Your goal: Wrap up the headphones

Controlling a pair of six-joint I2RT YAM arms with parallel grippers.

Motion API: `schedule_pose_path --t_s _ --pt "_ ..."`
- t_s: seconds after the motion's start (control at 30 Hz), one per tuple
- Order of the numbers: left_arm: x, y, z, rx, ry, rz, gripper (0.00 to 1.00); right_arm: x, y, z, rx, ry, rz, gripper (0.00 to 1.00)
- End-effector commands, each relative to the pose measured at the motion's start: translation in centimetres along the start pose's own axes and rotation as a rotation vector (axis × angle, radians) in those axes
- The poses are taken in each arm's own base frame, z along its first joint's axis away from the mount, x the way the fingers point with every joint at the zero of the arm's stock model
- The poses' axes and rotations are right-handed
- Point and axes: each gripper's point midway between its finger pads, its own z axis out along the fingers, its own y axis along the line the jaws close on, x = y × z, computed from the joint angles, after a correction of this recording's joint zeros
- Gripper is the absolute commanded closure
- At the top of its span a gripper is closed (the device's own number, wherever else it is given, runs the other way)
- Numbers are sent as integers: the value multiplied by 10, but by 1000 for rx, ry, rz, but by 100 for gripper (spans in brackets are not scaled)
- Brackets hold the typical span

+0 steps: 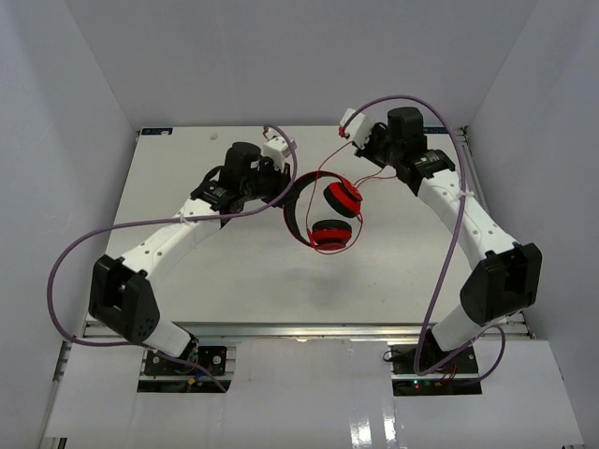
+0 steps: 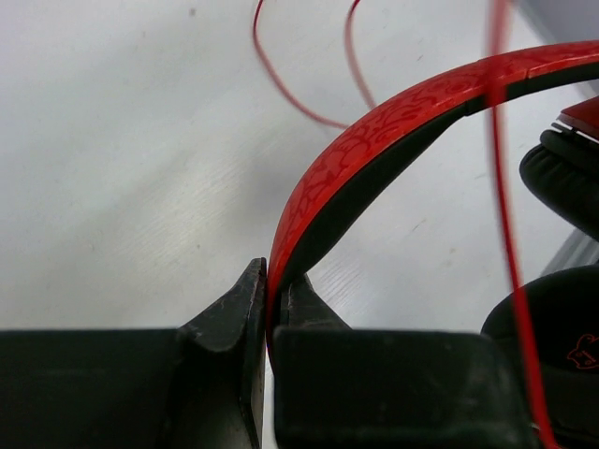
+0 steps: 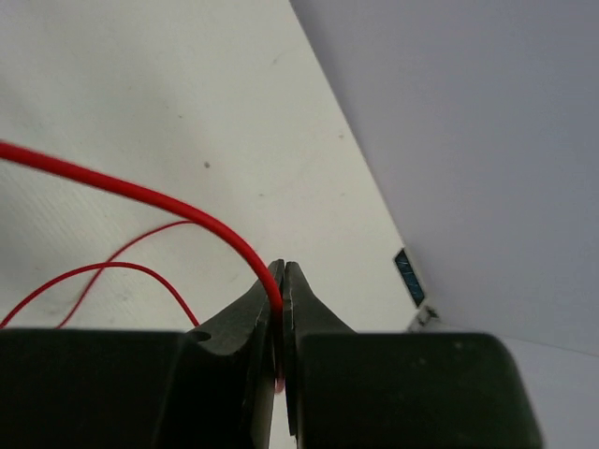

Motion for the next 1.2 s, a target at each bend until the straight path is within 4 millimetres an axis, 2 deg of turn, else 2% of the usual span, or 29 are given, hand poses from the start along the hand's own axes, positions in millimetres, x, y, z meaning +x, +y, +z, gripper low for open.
schedule_pose_path --t_s 0.0,0.03,0.1,0.27,0.4,0.47,0.53,0.63,0.7,0.77,0.97,1.07,1.1,1.17 --pt "-56 -38 -44 109 -195 11 100 -7 1 10 -119 -153 257 92" --pt "-63 -41 -51 108 -218 10 100 -4 2 9 -153 -180 309 92" --pt "-82 -50 -67 119 -274 1 100 -4 19 6 -291 -275 401 92" --pt "-127 -65 -89 148 -385 -58 100 -48 91 -22 -712 -551 547 92" --pt "-157 -69 -102 136 -446 -96 100 -70 114 -40 -812 -719 545 90" --pt "-171 -71 -107 135 -462 -102 100 -74 132 -47 -897 -722 607 87" --pt "-183 -72 -110 129 -472 -110 100 -84 133 -50 -916 -762 597 86" --pt "-201 -72 -120 104 -503 -108 100 -84 141 -48 -955 -762 647 86" --pt "-213 -70 -129 74 -530 -105 100 -89 139 -54 -949 -824 622 86" --pt "-223 -72 -137 65 -551 -96 100 -84 146 -51 -988 -799 687 87" --pt "-238 -61 -151 -30 -570 -81 100 -78 152 -49 -964 -820 711 92" --pt "-239 -52 -156 -92 -573 -87 100 -72 152 -38 -901 -775 762 92" --pt "-240 -49 -158 -111 -569 -92 100 -70 147 -33 -827 -776 752 92" --pt "-242 -41 -161 -162 -572 -107 100 -55 149 -17 -722 -695 760 92"
